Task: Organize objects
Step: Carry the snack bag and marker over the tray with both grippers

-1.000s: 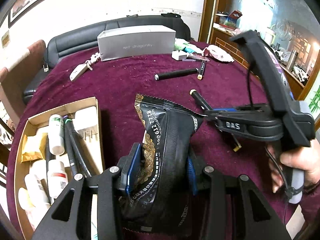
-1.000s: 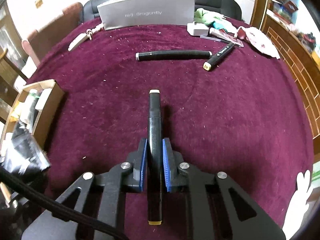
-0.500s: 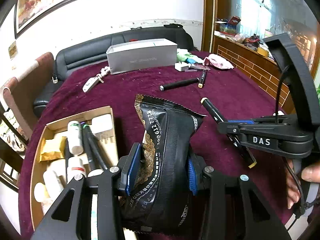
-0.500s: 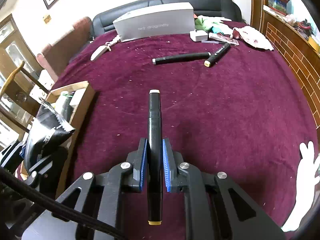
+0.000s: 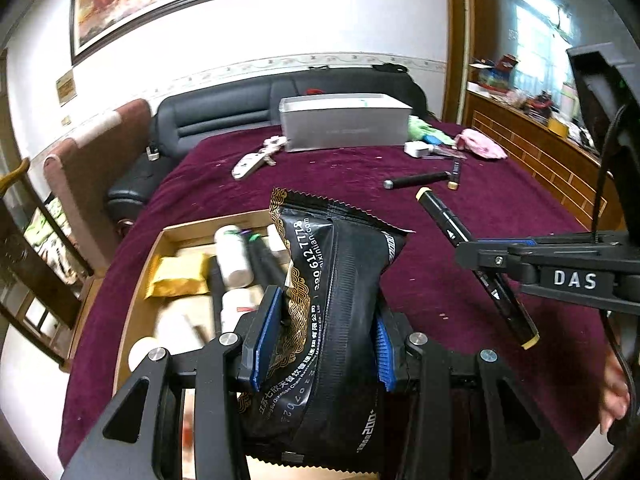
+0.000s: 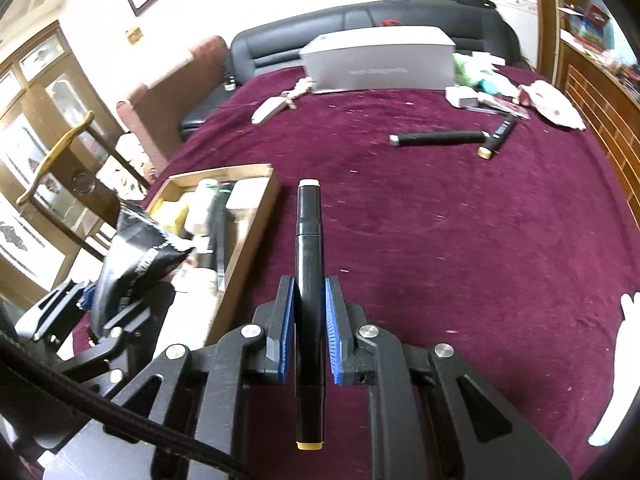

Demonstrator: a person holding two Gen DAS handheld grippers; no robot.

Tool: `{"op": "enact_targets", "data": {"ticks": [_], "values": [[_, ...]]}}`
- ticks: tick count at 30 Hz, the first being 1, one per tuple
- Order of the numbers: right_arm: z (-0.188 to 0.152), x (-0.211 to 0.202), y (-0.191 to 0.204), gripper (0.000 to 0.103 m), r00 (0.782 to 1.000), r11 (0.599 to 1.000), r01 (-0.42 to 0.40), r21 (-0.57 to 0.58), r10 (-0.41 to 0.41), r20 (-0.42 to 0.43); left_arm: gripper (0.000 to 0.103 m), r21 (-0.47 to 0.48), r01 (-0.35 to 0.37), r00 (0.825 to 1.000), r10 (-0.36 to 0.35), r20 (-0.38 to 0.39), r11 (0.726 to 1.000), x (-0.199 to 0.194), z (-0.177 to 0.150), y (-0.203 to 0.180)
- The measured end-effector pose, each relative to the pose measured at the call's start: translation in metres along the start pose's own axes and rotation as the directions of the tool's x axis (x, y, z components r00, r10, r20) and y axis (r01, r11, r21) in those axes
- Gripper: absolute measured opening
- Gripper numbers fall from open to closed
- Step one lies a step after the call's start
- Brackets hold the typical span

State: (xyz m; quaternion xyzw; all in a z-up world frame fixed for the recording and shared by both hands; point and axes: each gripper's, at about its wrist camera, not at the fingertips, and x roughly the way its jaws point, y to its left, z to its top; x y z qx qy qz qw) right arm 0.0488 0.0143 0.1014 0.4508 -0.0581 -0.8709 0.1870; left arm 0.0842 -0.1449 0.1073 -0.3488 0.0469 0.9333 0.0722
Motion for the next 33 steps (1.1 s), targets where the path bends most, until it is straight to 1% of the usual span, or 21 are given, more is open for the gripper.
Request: {"op": "enact_targets", "data": {"ticks": [7, 15, 25, 33], "values": [[0.004, 0.016, 0.042, 0.013, 0.998, 0.998, -0.058, -0.035, 0.058, -0.022, 0.037, -0.060, -0.034, 0.999, 0.033, -0.015, 0.998, 0.001, -0.012, 0.035], [0.003, 0.045, 0.081, 0.013, 0.991, 0.992, -0.115, -0.054, 0.111, -0.078, 0.037, -0.127, -0.056, 0.998, 0.050, -0.050, 0.990, 0.011, -0.026, 0.069], [0.000, 0.082, 0.105, 0.013, 0.980, 0.989, -0.141, -0.039, 0.134, -0.147, 0.037, -0.162, -0.067, 0.995, 0.053, -0.088, 0.985, 0.027, -0.036, 0.093], [0.004, 0.105, 0.117, 0.013, 0.976, 0.990, -0.135, -0.036, 0.127, -0.176, 0.037, -0.176, -0.071, 0.993, 0.053, -0.106, 0.982, 0.036, -0.041, 0.105]]}}
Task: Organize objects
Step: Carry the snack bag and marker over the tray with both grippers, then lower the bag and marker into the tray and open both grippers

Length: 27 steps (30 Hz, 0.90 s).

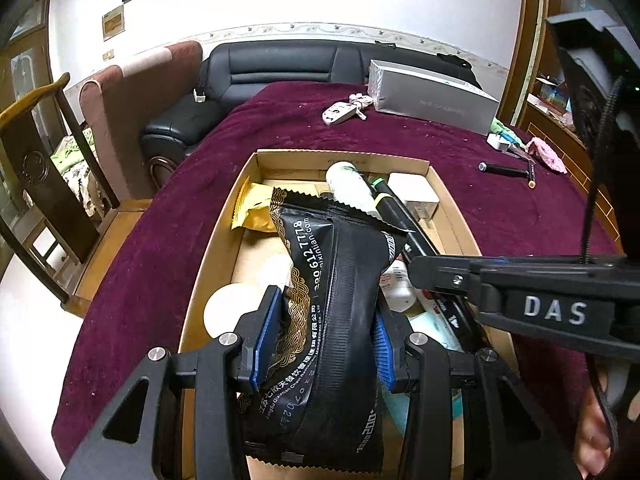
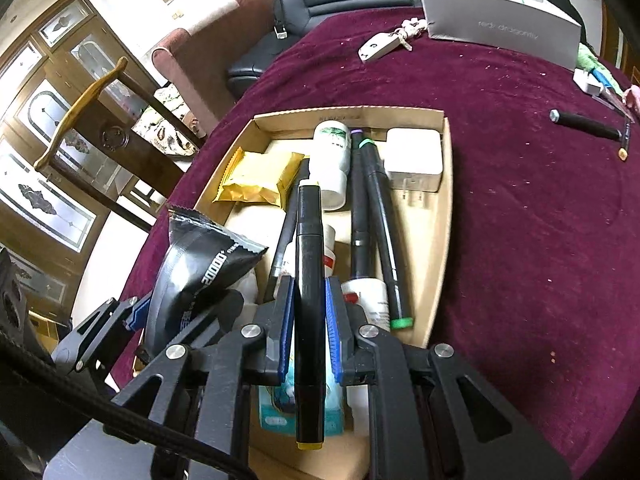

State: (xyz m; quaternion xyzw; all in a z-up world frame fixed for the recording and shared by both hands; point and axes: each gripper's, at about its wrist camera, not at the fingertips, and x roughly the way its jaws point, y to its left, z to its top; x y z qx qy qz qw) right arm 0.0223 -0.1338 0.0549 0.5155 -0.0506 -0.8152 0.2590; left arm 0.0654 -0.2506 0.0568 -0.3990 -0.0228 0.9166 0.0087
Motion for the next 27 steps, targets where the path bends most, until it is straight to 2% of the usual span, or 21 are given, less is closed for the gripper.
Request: {"op": "enact_targets", "data": {"ticks": [5, 16, 22, 27], "values": [[0.003, 0.014, 0.003, 0.013, 1.000, 1.000, -0.009, 0.012, 0.009, -0.018, 0.037, -0.022, 0.004, 1.000, -0.004, -0.008, 1.000, 0.006, 0.000, 0.009], [0.003, 0.014, 0.014, 0.013, 0.999, 1.000, -0.030, 0.007, 0.030, -0.015, 0.038, -0.051, -0.006, 1.000, 0.007, 0.010, 0.999, 0.006, 0.003, 0.018], [-0.001, 0.014, 0.029, 0.013, 0.999, 0.999, -0.037, -0.032, 0.036, -0.016, 0.037, -0.077, -0.015, 1.000, 0.016, 0.018, 0.997, 0.005, 0.002, 0.026], [-0.002, 0.020, 0.028, 0.013, 0.998, 0.998, -0.061, -0.012, 0.061, -0.032, 0.038, -0.087, -0.019, 1.000, 0.020, 0.011, 0.996, 0.006, 0.000, 0.029]]}}
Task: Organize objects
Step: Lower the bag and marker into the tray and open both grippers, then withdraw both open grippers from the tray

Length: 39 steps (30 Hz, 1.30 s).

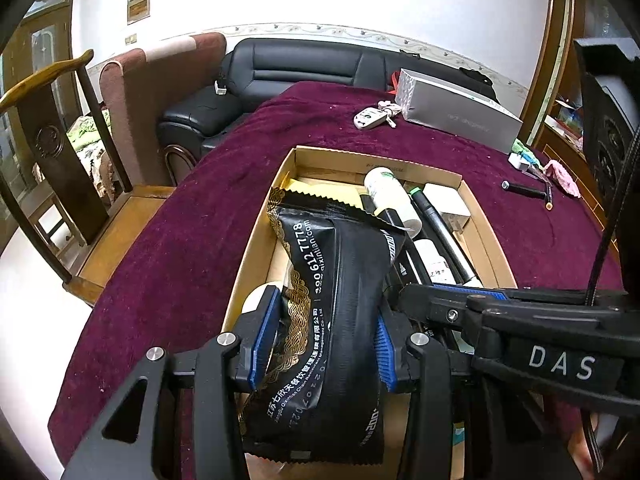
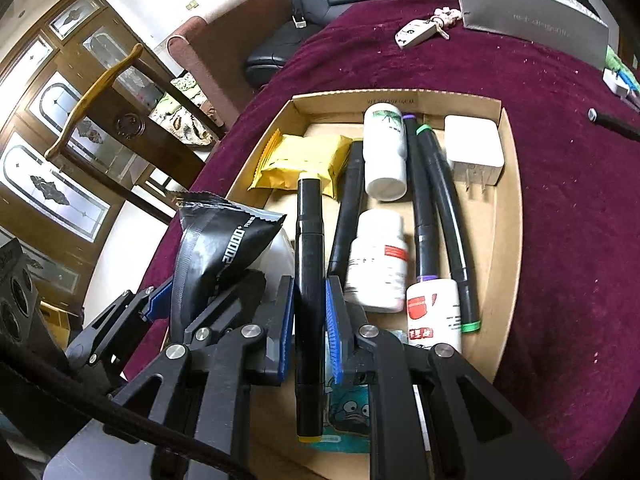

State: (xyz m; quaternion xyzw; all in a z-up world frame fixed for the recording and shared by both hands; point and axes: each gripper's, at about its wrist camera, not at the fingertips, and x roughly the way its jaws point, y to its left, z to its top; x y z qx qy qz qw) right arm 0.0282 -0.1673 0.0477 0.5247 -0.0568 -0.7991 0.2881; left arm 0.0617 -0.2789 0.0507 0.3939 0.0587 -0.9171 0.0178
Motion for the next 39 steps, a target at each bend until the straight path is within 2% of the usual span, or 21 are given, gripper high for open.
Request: {"op": "enact_targets", "data": {"ticks": [5, 7, 10, 13, 16, 19, 27, 33, 37, 39], "values": [[-0.002, 0.005, -0.007, 0.014, 0.999, 0.997, -0.052, 0.054, 0.053, -0.013, 0.040, -0.003, 0.011, 1.000, -0.011, 0.002, 1.000, -0.004, -0.001, -0.002], [-0.003, 0.009, -0.013, 0.019, 0.996, 0.992, -0.082, 0.092, 0.084, -0.026, 0.041, 0.002, 0.006, 1.000, -0.006, 0.011, 1.000, -0.007, -0.001, -0.003], [-0.004, 0.008, -0.022, 0.020, 0.993, 0.983, -0.112, 0.144, 0.116, -0.016, 0.046, 0.004, 0.006, 0.999, -0.006, 0.033, 1.000, -0.014, 0.000, -0.005], [-0.004, 0.003, -0.024, 0.020, 0.992, 0.979, -0.128, 0.157, 0.130, -0.003, 0.047, 0.010, -0.002, 0.998, 0.002, 0.062, 1.000, -0.023, 0.002, -0.008], [-0.004, -0.008, -0.023, 0.020, 0.990, 0.980, -0.138, 0.142, 0.136, 0.027, 0.053, 0.021, -0.018, 0.996, 0.016, 0.090, 1.000, -0.031, 0.004, -0.013], [-0.007, -0.023, -0.020, 0.025, 0.991, 0.985, -0.124, 0.117, 0.117, 0.068, 0.054, 0.037, -0.029, 0.993, 0.025, 0.118, 0.999, -0.038, 0.005, -0.020], [-0.018, -0.062, -0.029, 0.050, 0.980, 0.993, -0.061, 0.100, 0.041, 0.193, 0.068, 0.078, -0.089, 0.975, 0.071, 0.209, 0.993, -0.063, 0.006, -0.050], [-0.028, -0.092, -0.048, 0.052, 0.961, 0.992, -0.013, 0.123, -0.022, 0.277, 0.077, 0.107, -0.143, 0.956, 0.110, 0.271, 0.984, -0.081, 0.005, -0.075], [-0.035, -0.110, -0.053, 0.053, 0.943, 0.993, 0.033, 0.114, -0.069, 0.325, 0.077, 0.094, -0.106, 0.963, 0.079, 0.257, 0.990, -0.087, 0.005, -0.083], [-0.038, -0.119, -0.056, 0.057, 0.931, 0.992, 0.065, 0.109, -0.100, 0.352, 0.078, 0.086, -0.100, 0.965, 0.076, 0.252, 0.991, -0.089, 0.005, -0.087]]}}
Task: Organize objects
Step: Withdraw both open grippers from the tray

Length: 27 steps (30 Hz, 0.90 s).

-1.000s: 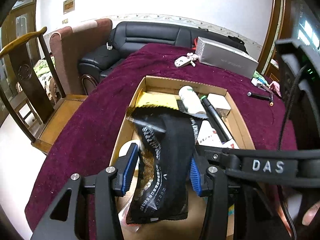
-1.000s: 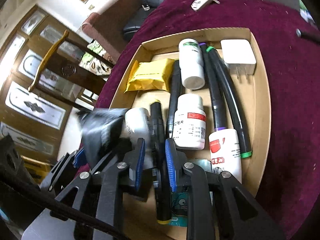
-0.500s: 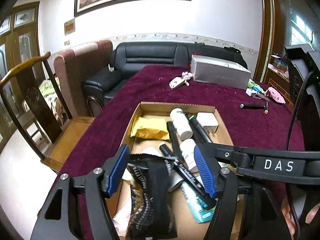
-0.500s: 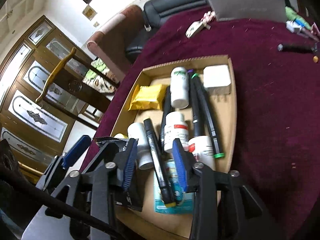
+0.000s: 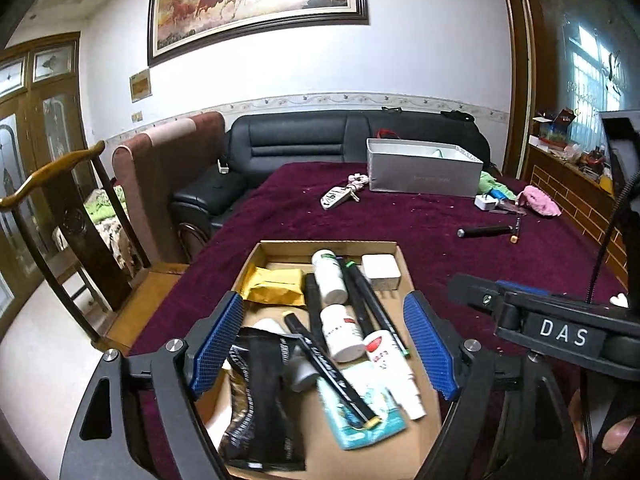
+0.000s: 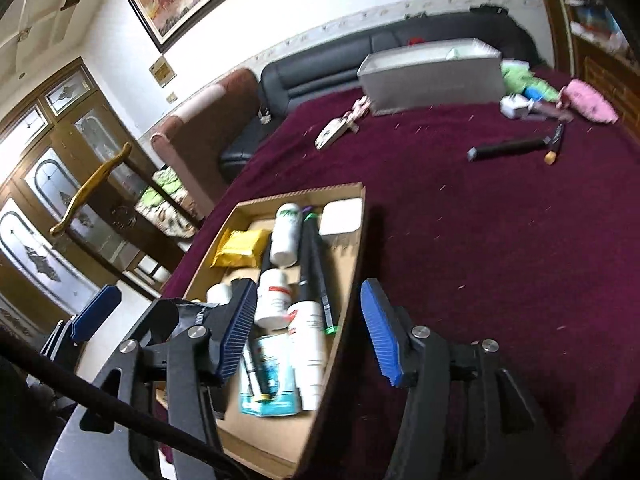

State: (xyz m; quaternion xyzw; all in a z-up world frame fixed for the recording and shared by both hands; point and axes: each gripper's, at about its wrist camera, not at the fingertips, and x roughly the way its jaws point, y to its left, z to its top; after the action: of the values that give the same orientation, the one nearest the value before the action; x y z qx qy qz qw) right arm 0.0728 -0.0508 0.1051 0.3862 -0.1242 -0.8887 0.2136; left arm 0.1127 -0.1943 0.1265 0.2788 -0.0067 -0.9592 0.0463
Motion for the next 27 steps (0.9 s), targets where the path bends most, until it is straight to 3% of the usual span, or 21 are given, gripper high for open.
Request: {"op": "enact_targets", "data": {"ticks": [4, 16, 27], "values": [[0.000, -0.018, -0.003, 0.059, 0.997, 0.998, 0.055, -0.043, -0.053, 0.060, 0.078, 0.032, -0.062, 0.998, 0.062, 0.005, 0.998, -0.005, 0.002, -0.011], [-0.002, -0.041, -0.029, 0.060, 0.988, 0.993, 0.105, -0.051, -0.098, 0.123, 0.078, 0.099, -0.062, 0.998, 0.062, 0.000, 0.993, -0.013, 0.004, -0.049], [-0.005, -0.048, -0.063, 0.064, 0.985, 0.993, 0.119, -0.018, -0.115, 0.130, 0.078, 0.139, -0.046, 0.998, 0.051, -0.033, 0.989, -0.005, 0.005, -0.080]]}}
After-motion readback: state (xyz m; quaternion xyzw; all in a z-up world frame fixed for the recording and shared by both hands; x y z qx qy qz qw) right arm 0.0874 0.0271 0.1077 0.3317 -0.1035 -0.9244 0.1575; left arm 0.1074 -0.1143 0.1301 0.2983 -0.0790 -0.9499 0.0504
